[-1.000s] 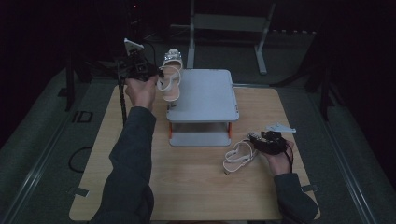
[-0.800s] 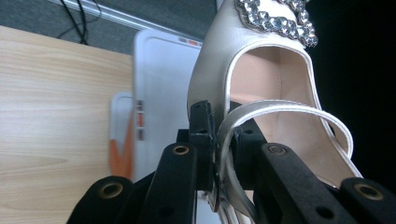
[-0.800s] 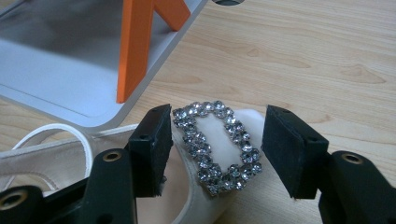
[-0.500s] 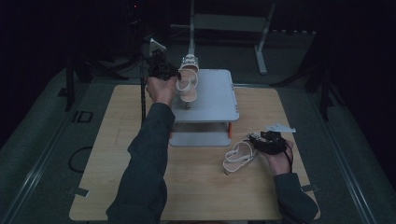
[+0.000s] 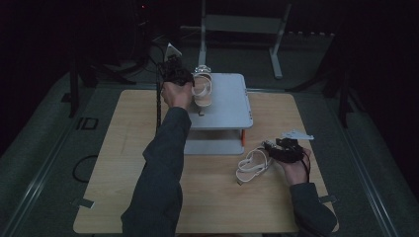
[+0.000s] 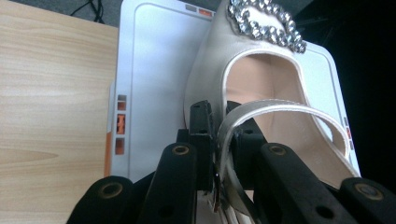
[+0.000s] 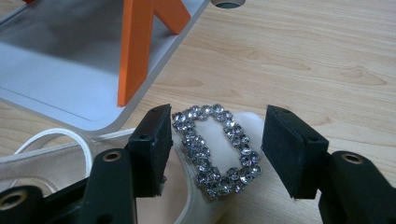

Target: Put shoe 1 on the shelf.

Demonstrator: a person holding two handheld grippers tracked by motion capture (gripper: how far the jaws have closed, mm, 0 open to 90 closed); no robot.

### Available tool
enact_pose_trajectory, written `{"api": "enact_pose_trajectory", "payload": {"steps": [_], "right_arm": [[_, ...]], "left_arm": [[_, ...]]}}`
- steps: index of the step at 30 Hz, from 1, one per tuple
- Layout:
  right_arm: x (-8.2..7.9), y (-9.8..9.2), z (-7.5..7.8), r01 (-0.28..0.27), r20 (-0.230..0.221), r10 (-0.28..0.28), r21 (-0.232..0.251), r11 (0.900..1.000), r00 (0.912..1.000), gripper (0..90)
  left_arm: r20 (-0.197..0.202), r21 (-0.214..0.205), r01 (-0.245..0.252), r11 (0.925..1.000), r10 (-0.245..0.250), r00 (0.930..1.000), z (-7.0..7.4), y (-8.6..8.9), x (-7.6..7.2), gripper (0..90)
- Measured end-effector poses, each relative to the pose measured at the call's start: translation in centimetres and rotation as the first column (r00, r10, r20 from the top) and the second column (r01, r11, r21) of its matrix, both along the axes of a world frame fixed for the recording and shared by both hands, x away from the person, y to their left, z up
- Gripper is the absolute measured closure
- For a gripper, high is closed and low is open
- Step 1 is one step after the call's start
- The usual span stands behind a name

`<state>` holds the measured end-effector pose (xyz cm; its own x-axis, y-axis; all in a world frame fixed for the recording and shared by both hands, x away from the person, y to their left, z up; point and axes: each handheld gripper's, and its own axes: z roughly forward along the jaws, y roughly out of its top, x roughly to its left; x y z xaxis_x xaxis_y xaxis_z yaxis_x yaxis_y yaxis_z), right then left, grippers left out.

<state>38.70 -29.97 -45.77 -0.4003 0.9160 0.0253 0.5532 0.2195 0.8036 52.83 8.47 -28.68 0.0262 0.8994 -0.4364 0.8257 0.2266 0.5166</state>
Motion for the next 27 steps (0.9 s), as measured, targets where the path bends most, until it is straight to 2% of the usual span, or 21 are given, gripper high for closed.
{"api": "enact_pose_trajectory", "payload": {"steps": [6,8,9,12,14,16,17,20,22,23,26,27], "right_arm": [[0.0,0.0,0.0,0.001,0.004,-0.001,0.003,1.0,1.0,42.3],[0.0,-0.1,0.0,0.001,0.004,-0.001,0.004,1.0,1.0,42.3],[0.0,-0.1,0.0,0.002,0.004,-0.002,0.005,1.0,1.0,42.3],[0.0,-0.1,0.0,0.002,0.0,-0.002,0.004,1.0,1.0,42.3],[0.0,0.0,-0.1,-0.001,-0.001,0.001,0.001,1.0,1.0,42.2],[0.0,0.0,-0.1,-0.002,-0.001,0.002,0.0,1.0,1.0,42.2],[0.0,0.1,-0.1,-0.002,-0.001,0.002,-0.001,1.0,1.0,42.3],[0.0,0.0,-0.1,0.001,-0.002,-0.001,0.002,1.0,1.0,42.2],[0.0,0.0,-0.1,0.001,-0.001,-0.001,0.002,1.0,1.0,42.2],[0.0,-0.1,-0.1,0.001,-0.001,-0.001,0.002,1.0,1.0,42.2],[0.0,-0.1,-0.1,0.001,-0.004,-0.001,0.002,1.0,1.0,42.2],[0.0,-0.1,-0.1,0.003,-0.005,-0.003,0.004,1.0,1.0,42.2]], "left_arm": [[0.006,0.005,-0.007,1.0,0.007,1.0,-0.1,-0.4,0.2,81.9],[0.006,0.009,-0.025,0.9997,0.025,0.9997,-0.3,-0.5,0.2,81.8],[0.009,-0.006,-0.035,0.9994,0.035,0.9994,-0.6,-0.3,0.1,81.8],[0.016,-0.008,-0.033,0.9994,0.033,0.9993,-0.6,-0.3,0.1,81.4],[0.039,-0.03,-0.017,0.9994,0.018,0.9991,-0.6,-0.3,0.0,73.8],[0.047,-0.035,-0.01,0.9993,0.011,0.9988,-0.6,-0.3,0.0,66.2],[0.053,-0.036,-0.006,0.9993,0.008,0.9985,-0.6,-0.3,-0.1,66.2],[0.076,-0.049,0.01,0.9988,-0.007,0.9971,-0.5,-0.3,-0.2,52.3],[0.101,-0.07,0.029,0.9971,-0.022,0.9947,-0.4,-0.2,-0.4,49.5],[0.101,-0.07,0.029,0.9971,-0.022,0.9947,-0.4,-0.2,-0.4,49.3],[0.135,-0.05,0.053,0.9974,-0.046,0.9899,-0.2,-0.3,-0.7,47.3],[0.162,-0.058,0.07,0.9958,-0.06,0.985,-0.1,-0.3,-0.9,46.0]]}}
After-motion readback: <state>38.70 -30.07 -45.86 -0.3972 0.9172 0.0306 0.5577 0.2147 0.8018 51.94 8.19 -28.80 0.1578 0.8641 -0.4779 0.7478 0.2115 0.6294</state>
